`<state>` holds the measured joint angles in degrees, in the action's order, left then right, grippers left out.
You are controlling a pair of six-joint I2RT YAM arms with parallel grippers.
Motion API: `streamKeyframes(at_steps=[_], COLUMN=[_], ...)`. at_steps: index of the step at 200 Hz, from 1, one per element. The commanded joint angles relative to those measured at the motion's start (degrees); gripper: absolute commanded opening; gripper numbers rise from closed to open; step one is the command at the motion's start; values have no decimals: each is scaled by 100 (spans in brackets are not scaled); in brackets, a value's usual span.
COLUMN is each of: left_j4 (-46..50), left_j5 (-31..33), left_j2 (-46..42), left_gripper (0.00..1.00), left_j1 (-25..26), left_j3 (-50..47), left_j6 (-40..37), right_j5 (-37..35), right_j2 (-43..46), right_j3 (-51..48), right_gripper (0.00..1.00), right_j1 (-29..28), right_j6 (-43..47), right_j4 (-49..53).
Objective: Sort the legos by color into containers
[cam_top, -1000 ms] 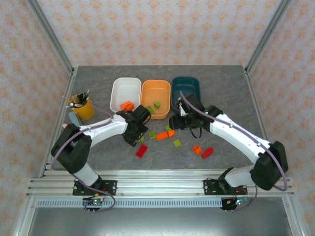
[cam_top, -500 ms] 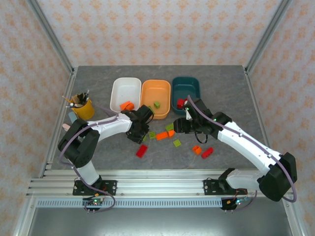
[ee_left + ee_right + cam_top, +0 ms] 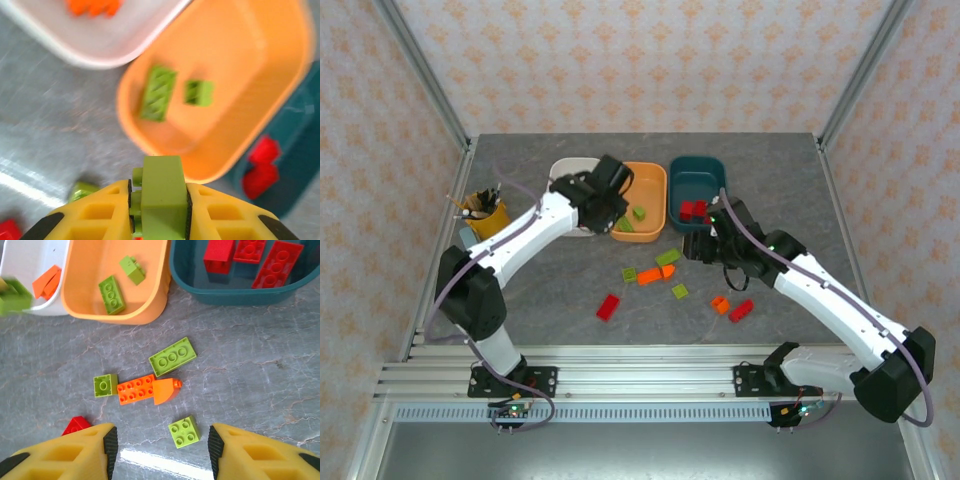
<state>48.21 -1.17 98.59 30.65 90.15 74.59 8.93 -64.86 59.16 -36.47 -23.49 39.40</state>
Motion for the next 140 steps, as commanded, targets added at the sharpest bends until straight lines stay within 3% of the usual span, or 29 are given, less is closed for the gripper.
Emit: streamKeyframes(at_steps=[1, 24, 65, 113, 140], left_j4=[602, 865, 1182, 1205, 1213], left_j5=[293, 345, 231, -3, -112], left_j2=[917, 2094, 3472, 3972, 3959], left_gripper=[24, 26, 28, 34, 47], left_j1=[-244, -394, -551, -657, -658], left_j3=[974, 2325, 4004, 4083, 4057], left_j6=[-1087, -1795, -2360, -2528, -2565], right_j5=[-256, -222, -85, -164, -461], right_j2=[44, 128, 237, 275, 199], right_j3=[63, -81, -311, -462, -440], right_gripper=[52, 52, 53, 53, 54], right_j1=[106, 332, 731, 798, 885], right_j6=[-458, -850, -1405, -1874, -2486], right_j4=[-102, -87, 178, 613, 1339])
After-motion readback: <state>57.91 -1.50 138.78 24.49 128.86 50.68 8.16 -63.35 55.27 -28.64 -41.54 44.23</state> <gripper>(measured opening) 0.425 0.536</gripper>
